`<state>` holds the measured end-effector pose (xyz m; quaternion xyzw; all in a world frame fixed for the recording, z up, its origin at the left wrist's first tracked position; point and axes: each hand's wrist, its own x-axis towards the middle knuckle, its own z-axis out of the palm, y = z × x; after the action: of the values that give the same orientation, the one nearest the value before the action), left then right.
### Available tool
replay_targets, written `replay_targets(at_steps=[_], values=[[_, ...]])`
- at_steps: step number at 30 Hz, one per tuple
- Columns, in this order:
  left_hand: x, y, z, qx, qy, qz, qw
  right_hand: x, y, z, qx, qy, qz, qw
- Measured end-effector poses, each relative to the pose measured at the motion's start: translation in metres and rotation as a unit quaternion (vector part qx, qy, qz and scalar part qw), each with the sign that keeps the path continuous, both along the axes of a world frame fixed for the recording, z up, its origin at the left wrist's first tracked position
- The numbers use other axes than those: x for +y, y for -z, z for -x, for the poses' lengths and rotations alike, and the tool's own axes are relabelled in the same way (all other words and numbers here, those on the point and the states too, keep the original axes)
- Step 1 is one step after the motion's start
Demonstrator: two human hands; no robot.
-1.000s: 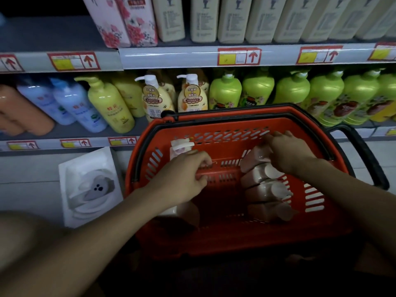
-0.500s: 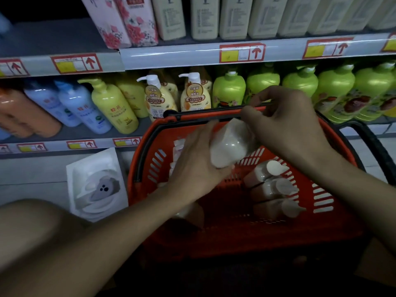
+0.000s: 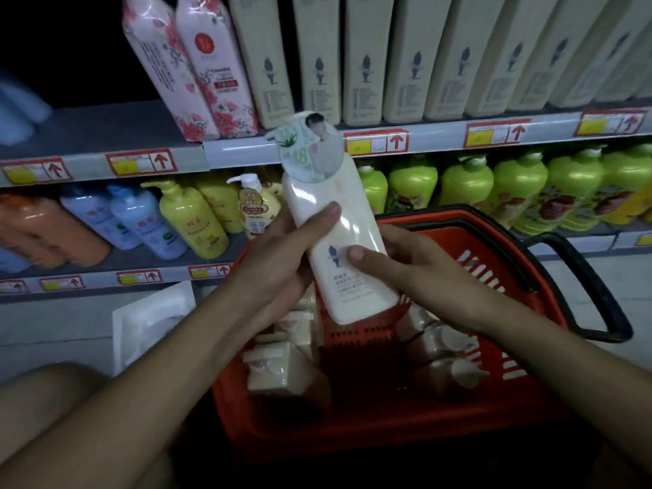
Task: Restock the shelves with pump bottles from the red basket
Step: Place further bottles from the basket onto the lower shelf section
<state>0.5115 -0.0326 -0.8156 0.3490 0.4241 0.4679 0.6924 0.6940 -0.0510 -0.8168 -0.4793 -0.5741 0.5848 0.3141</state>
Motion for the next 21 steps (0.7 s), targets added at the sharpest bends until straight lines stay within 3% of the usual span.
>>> replay_targets(at_steps=[6,8,10,13,21], values=[[-0.008,-0.046,0.008,-0.016,-0.006,-0.036,0.999,-0.016,-0.031,0.015,0.114,0.083,-0.035,0.989],[-0.014,-0.072,0.016,0.017,0.025,-0.092,0.995,-0.023,-0.049,0.022,0.153,0.092,-0.053,0.983],[-0.022,-0.099,0.027,0.112,0.046,-0.175,0.977,-0.028,-0.069,0.031,0.184,0.103,-0.067,0.975],[-0.04,-0.139,0.043,0.233,-0.016,-0.258,0.937,-0.033,-0.103,0.047,0.18,0.101,-0.097,0.974],[-0.065,-0.235,0.107,0.272,-0.156,-0.327,0.891,-0.023,-0.214,0.107,0.121,0.01,-0.216,0.969]])
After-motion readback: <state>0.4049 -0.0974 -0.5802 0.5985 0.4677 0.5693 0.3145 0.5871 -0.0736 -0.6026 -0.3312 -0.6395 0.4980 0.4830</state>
